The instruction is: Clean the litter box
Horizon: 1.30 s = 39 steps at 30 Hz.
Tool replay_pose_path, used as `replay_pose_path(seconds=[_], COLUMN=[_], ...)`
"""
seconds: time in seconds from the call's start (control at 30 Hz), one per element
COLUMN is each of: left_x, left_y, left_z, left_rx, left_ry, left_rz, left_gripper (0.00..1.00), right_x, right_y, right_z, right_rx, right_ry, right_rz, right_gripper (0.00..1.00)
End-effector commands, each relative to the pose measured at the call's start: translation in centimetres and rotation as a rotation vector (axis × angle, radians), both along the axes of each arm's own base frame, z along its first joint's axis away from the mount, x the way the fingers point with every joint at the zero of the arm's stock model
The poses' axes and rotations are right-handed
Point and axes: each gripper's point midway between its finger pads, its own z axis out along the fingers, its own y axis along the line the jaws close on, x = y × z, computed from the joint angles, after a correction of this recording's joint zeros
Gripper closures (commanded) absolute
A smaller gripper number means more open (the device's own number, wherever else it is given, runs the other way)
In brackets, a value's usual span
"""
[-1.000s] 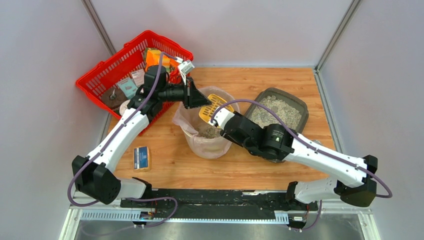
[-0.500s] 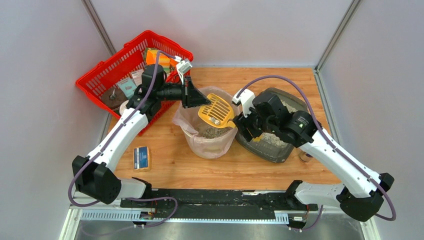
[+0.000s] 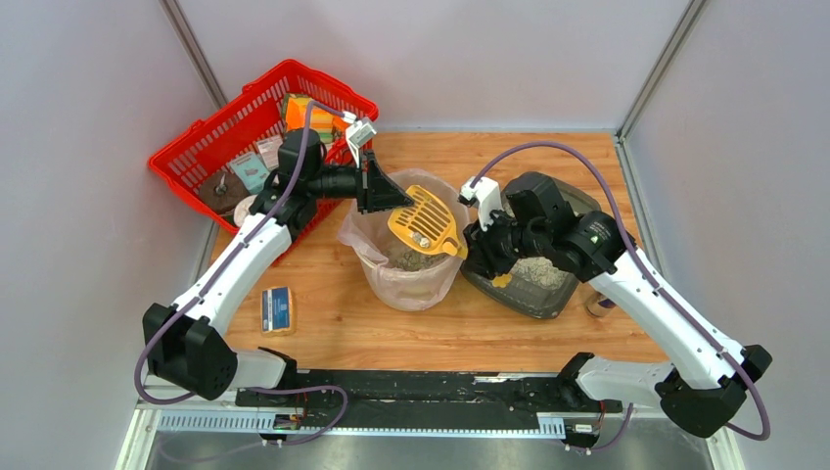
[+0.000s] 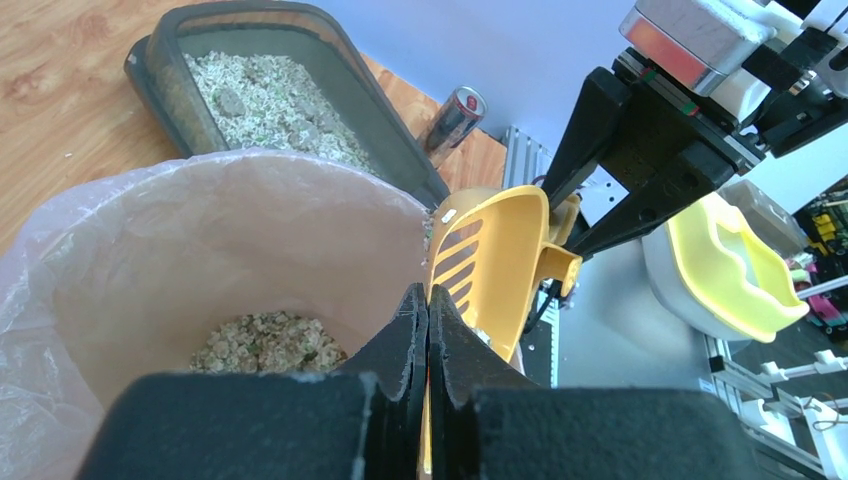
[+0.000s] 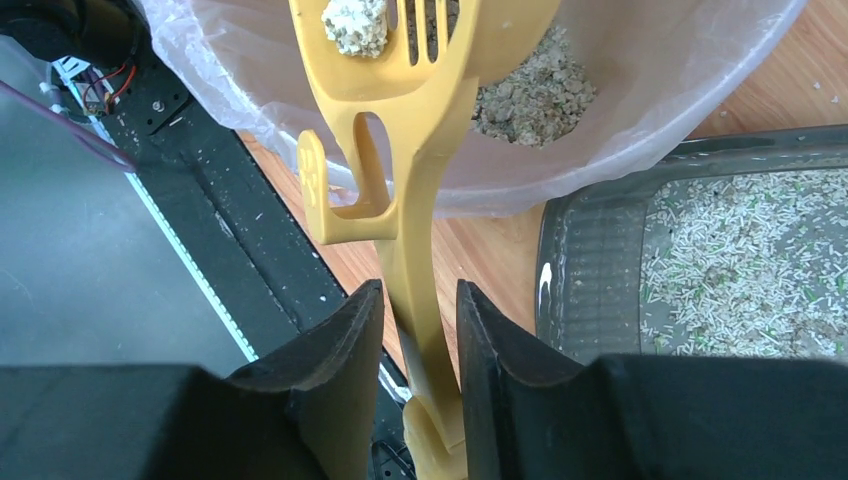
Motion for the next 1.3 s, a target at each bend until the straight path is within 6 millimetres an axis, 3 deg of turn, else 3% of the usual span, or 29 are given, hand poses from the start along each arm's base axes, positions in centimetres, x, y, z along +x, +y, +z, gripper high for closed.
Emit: replay_pose_path(seconds=[0.0, 0.3, 0.5, 0.73, 1.0, 1.07, 1.27], left_x=[-0.6, 0.3, 0.6, 1.8, 3.6, 4.1, 5.6], left_y=[0.4, 0.4, 0.3, 1.5, 4.6, 5.4, 7.7], left_z=[2.5, 2.0, 1.8, 1.1, 1.5, 1.6, 1.8], left_rx=[-0.058, -0.059, -0.05, 0.019, 0.111, 0.116, 0.14], left_ry=[-0.106, -0.068, -0.035, -0.029, -0.146, -0.166, -0.174], left_rz=[-0.013, 0.003, 0.0, 0.087, 0.319, 0.387, 0.546], left_gripper=[1.0, 0.96, 0.75, 0.28, 0.26, 0.25, 0.26], right_x=[-0.8, -0.5, 0.0, 1.7, 2.9, 2.5, 3.1], right_y=[0.3, 0.6, 0.4, -0.9, -2.3, -1.6, -2.4], right_z=[1.9, 2.0, 2.2, 2.3, 0.6, 0.7, 1.5], right_rx=[0.064, 0.08, 0.08, 0.031, -0.184, -0.222, -0.374], right_ry=[-0.013, -0.024, -0.044, -0.094, -0.158, -0.211, -0.38], right_rz=[0.028, 0.03, -0.005, -0.107, -0.194, -0.165, -0.214], right_gripper=[0.67, 0.89, 0.99, 1.0, 1.0, 1.0, 1.0])
